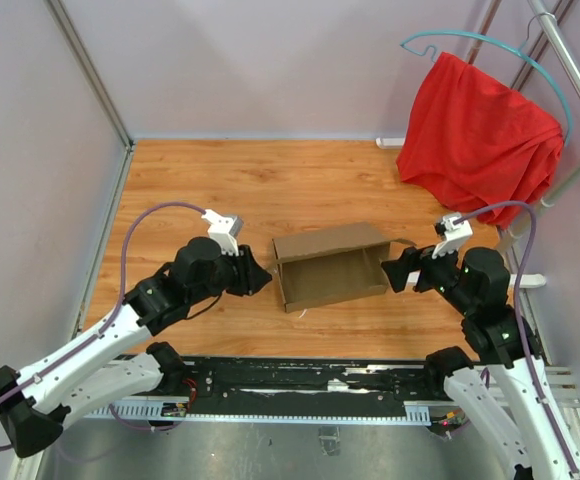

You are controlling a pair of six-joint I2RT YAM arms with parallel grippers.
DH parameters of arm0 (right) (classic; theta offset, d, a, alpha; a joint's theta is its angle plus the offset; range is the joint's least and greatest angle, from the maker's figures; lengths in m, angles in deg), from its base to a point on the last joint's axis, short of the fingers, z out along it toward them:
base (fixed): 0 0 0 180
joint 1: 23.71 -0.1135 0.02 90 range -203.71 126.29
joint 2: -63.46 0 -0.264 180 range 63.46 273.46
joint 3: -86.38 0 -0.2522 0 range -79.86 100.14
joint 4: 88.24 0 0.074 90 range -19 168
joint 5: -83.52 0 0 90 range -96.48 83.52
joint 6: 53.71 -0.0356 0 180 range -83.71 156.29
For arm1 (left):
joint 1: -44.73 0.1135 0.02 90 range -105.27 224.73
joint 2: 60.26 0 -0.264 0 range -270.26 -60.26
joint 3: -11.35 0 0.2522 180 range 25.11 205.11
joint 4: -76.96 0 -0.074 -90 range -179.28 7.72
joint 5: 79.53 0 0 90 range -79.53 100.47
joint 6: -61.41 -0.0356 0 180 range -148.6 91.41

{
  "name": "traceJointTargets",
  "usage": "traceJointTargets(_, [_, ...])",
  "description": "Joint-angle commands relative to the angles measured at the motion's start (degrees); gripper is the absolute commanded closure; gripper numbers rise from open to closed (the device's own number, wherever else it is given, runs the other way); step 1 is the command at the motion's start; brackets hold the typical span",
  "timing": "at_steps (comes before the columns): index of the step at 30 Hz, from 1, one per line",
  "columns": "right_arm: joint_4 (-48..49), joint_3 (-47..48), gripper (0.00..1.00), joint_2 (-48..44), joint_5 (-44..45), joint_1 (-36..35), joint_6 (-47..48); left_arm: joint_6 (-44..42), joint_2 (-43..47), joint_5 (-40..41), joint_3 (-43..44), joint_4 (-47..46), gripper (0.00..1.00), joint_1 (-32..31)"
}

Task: Fold the paper box

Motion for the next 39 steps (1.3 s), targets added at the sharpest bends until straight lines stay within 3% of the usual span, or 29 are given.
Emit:
traceJointTargets(1, [-1.26,2.04,0.12,0.37,-0.66,0.20,-2.98,0.28,4.95,-2.04,-3.45,1.56,0.62,-0.26])
traceJointTargets(7, [0.92,8.19,0.20,3.48,-6.95,0.12,-3.76,1.34,9.92,-1.45,-4.84,2.29,0.63,-0.27])
traceJointTargets(9, [0.81,11.07,0.25,4.85,-8.62,0.19,-3.58,1.54,11.70,-0.22,-4.54,3.85,0.63,-0.27])
traceJointTargets(13, [2.88,11.99,0.28,7.50,-8.92,0.20,-3.42,3.73,15.33,4.67,-4.88,5.98,0.63,-0.27])
traceJointTargets(16, [2.82,11.08,0.24,13.22,-6.77,0.16,-3.23,7.27,17.73,7.66,-7.78,4.00,0.48,-0.27])
traceJointTargets(18, [3.21,9.90,0.23,17.65,-3.73,0.20,-3.09,8.70,17.64,6.48,-10.37,-0.08,0.45,-0.27])
traceJointTargets(28, [8.68,5.10,0.24,33.43,0.51,0.11,-2.36,8.22,-1.58,3.28,-13.51,-14.63,0.45,-0.27])
traceJointTargets(39, [9.73,3.51,0.20,45.03,2.11,0.12,-1.37,5.55,-10.01,3.96,-12.25,-19.43,0.45,-0.27])
